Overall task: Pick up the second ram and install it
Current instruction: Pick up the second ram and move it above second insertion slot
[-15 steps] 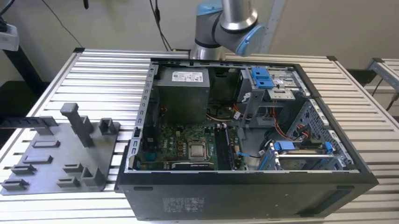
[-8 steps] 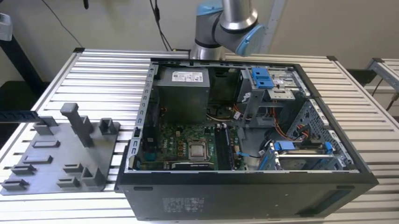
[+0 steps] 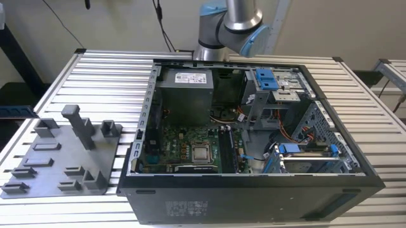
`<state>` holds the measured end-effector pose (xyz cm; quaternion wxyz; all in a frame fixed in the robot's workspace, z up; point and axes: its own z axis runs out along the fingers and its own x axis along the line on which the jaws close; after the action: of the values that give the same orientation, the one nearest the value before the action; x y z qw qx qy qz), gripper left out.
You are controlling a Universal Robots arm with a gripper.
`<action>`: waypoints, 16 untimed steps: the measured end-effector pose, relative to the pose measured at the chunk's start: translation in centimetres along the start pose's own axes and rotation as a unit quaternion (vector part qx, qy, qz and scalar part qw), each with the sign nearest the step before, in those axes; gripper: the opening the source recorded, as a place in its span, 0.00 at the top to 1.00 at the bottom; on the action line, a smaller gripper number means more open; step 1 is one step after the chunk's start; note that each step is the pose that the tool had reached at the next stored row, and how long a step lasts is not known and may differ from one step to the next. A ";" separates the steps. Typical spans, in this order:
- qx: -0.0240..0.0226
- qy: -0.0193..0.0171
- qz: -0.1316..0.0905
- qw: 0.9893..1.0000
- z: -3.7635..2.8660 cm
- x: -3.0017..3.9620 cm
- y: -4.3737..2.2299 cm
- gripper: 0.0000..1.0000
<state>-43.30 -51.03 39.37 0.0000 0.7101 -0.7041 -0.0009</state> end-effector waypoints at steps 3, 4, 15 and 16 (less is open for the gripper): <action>0.000 0.000 0.000 1.000 -0.57 0.00 0.00 0.86; 0.000 0.000 0.000 1.000 -0.75 0.00 0.00 0.86; 0.000 -0.001 0.000 1.000 -1.47 0.00 -0.01 0.86; 0.000 -0.001 0.000 1.000 -1.47 0.01 -0.08 0.86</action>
<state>-43.22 -51.04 40.84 -0.0005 0.7101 -0.7041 -0.0015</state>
